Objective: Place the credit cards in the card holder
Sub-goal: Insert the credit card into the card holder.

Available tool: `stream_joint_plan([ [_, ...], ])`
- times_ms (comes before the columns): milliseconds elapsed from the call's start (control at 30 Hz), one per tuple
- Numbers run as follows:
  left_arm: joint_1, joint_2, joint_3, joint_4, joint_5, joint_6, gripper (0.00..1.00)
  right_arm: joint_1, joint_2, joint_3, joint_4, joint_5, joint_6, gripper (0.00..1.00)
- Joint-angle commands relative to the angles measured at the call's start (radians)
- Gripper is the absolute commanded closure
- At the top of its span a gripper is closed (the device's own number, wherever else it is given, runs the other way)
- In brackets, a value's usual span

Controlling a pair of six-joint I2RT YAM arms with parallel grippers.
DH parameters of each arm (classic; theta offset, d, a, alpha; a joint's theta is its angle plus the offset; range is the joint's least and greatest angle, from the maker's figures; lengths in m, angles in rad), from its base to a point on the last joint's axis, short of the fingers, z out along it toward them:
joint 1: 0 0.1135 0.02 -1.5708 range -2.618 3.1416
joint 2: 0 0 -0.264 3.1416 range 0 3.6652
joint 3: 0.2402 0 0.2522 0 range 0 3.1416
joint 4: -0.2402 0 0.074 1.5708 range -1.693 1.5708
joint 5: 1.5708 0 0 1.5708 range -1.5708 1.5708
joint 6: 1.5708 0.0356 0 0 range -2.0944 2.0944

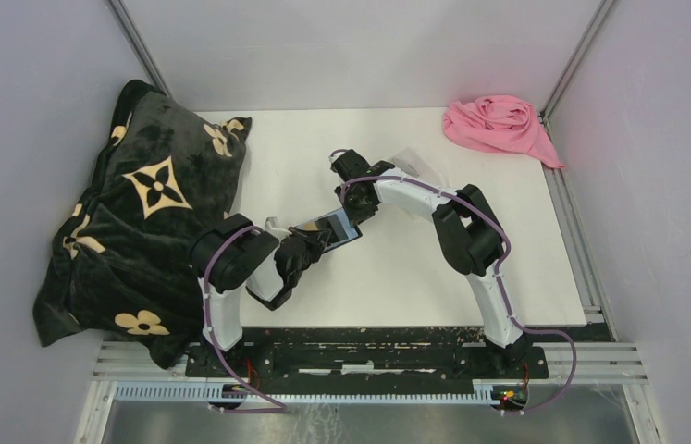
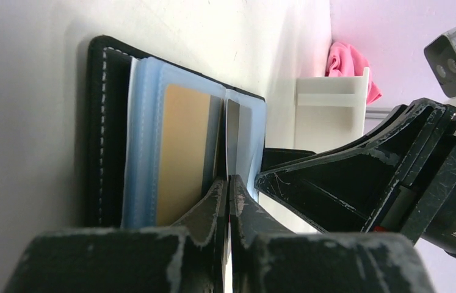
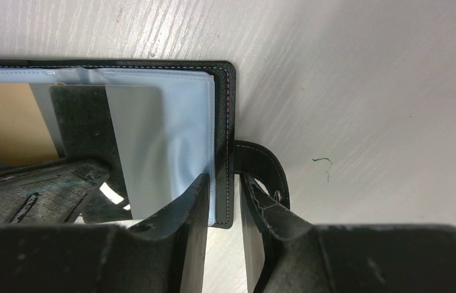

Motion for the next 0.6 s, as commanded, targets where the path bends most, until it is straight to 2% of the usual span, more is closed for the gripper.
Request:
stream_joint_plan([
  [0,-0.007,0.035,0.016,-0.242,0.082,0.079,0.91,0.006,0.047,-0.004,-0.023,0.008,-0.012,0.69],
  [233,-0.005,0.014,0.058,-0.340,0.117,0.117,0.78,0.006,0.039,-0.007,-0.024,0.007,-0.011,0.69],
  [433,0.001,-0.073,0.068,-0.500,0.118,0.167,0.63,0.007,0.029,-0.006,-0.022,0.008,-0.010,0.69],
  [567,0.003,-0.146,0.102,-0.655,0.119,0.228,0.58,0.007,0.012,-0.004,-0.020,0.010,-0.008,0.69],
])
